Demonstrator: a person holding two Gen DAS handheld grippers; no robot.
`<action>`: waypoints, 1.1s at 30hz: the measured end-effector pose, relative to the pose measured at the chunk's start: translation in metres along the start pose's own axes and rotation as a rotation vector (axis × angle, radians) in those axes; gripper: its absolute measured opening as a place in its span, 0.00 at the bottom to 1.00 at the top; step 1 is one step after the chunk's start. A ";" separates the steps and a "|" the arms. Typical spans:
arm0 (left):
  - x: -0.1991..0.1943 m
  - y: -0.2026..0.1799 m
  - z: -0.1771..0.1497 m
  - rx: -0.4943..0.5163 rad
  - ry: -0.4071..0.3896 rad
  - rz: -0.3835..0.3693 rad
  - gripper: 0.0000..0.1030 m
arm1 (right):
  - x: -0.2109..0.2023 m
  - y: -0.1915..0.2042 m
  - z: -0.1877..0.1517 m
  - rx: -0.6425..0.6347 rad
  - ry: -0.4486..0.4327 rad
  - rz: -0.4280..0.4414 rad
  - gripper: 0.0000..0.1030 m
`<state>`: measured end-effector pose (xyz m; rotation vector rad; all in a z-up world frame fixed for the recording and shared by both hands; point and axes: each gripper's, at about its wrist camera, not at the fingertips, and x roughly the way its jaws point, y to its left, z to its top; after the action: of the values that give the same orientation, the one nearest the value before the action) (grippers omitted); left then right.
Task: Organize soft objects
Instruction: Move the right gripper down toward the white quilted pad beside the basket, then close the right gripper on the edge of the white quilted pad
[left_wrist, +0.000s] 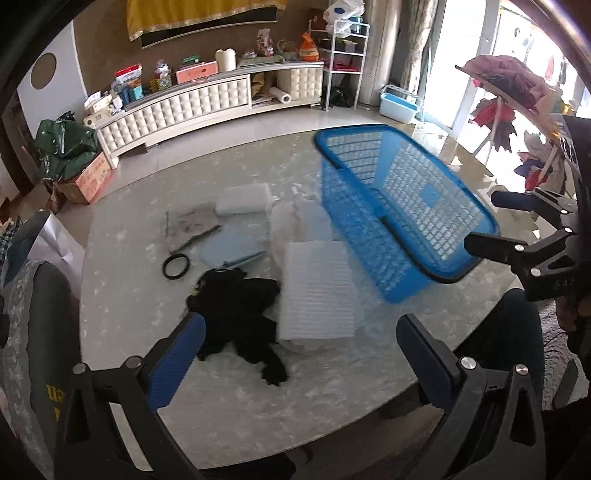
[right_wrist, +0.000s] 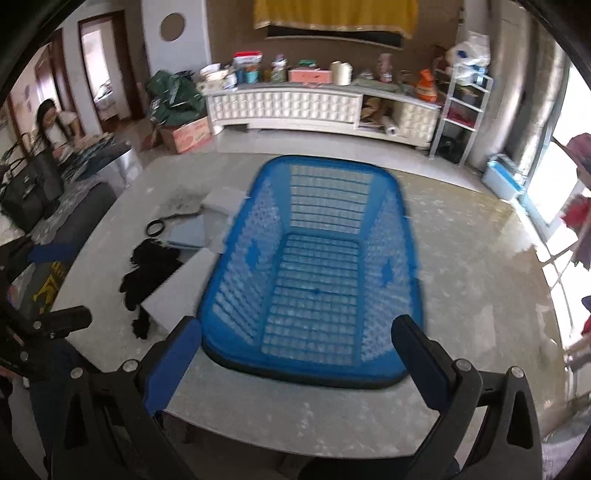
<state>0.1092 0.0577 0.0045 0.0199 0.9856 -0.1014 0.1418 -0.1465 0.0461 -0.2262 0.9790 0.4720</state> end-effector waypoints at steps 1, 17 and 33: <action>0.000 0.006 0.001 -0.006 0.003 0.002 1.00 | 0.002 0.004 0.003 -0.007 0.008 0.013 1.00; 0.019 0.090 -0.019 -0.117 0.073 -0.015 1.00 | 0.053 0.082 0.052 -0.079 0.132 0.129 1.00; 0.071 0.133 -0.042 -0.153 0.124 0.016 1.00 | 0.149 0.136 0.057 0.044 0.413 0.103 0.85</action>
<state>0.1261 0.1867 -0.0817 -0.1069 1.1145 -0.0099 0.1888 0.0367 -0.0437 -0.2397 1.4088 0.5082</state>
